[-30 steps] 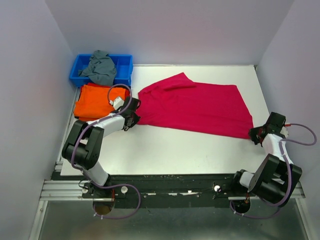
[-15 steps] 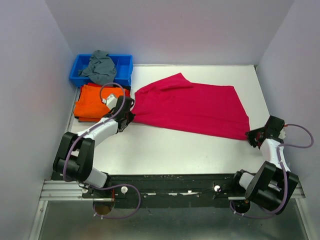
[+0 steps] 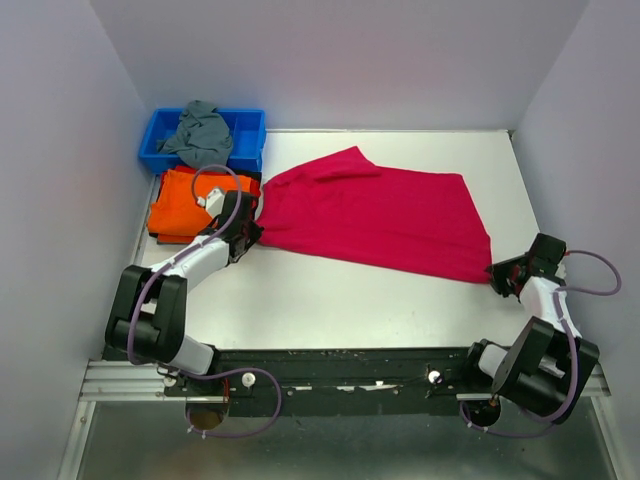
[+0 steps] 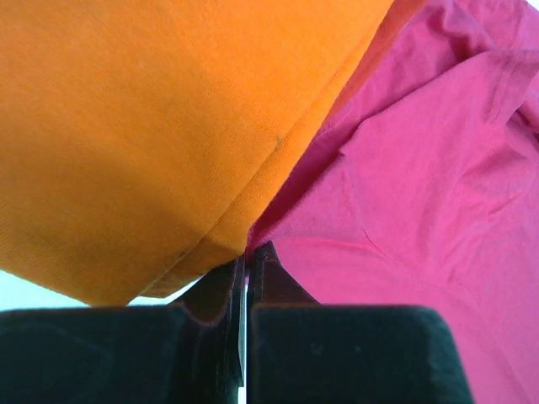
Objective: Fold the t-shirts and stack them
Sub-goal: Fold the flattened tshirt in 1/3 of the way
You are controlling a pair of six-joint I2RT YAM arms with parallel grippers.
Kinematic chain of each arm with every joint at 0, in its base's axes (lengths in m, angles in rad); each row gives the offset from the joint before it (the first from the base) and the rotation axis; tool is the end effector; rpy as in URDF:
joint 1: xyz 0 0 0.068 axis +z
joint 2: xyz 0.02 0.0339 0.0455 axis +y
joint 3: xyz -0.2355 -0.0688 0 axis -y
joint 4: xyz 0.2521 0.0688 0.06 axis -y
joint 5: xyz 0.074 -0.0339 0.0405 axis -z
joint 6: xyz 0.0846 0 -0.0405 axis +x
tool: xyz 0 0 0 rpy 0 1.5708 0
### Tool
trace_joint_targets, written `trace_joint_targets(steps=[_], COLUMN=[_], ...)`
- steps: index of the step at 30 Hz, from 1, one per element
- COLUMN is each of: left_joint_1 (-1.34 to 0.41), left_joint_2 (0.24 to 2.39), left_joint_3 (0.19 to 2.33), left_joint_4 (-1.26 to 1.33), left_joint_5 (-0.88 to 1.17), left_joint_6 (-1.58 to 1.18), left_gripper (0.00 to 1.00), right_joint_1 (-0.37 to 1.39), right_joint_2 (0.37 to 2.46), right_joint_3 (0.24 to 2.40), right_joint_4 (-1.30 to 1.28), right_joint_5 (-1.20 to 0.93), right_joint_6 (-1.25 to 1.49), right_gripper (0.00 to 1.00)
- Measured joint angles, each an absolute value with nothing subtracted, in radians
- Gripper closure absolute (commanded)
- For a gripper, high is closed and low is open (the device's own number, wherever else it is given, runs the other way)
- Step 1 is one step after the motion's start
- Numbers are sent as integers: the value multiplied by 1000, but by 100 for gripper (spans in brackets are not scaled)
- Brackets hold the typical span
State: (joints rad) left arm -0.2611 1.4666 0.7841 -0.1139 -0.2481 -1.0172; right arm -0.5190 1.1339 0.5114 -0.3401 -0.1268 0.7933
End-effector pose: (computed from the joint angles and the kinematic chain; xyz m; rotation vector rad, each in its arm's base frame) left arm 0.3320 -0.0672 0.1238 -0.9820 2.1477 -0.3377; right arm 0.2227 -0.1149 0.0990 1.5113 2.0459 0.2691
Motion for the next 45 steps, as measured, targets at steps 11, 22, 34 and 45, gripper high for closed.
trace_joint_targets(steps=[11, 22, 34, 45], left_joint_1=[-261, -261, -261, -261], left_joint_2=[1483, 1483, 1481, 1473], left_joint_3=[784, 784, 784, 784], left_joint_4=[-113, -113, -113, -113], left_joint_5=[-228, -228, -229, -230], left_joint_6=[-1017, -1013, -1011, -1010], left_gripper=[100, 100, 100, 100], right_joint_1=[-519, -519, -519, -519], right_joint_2=[1216, 1173, 1272, 1245], right_joint_3=[528, 538, 548, 579], right_joint_4=[-375, -448, -371, -411], right_joint_5=[-110, -56, -71, -64], right_joint_6=[797, 794, 829, 831], right_gripper=[53, 55, 90, 99])
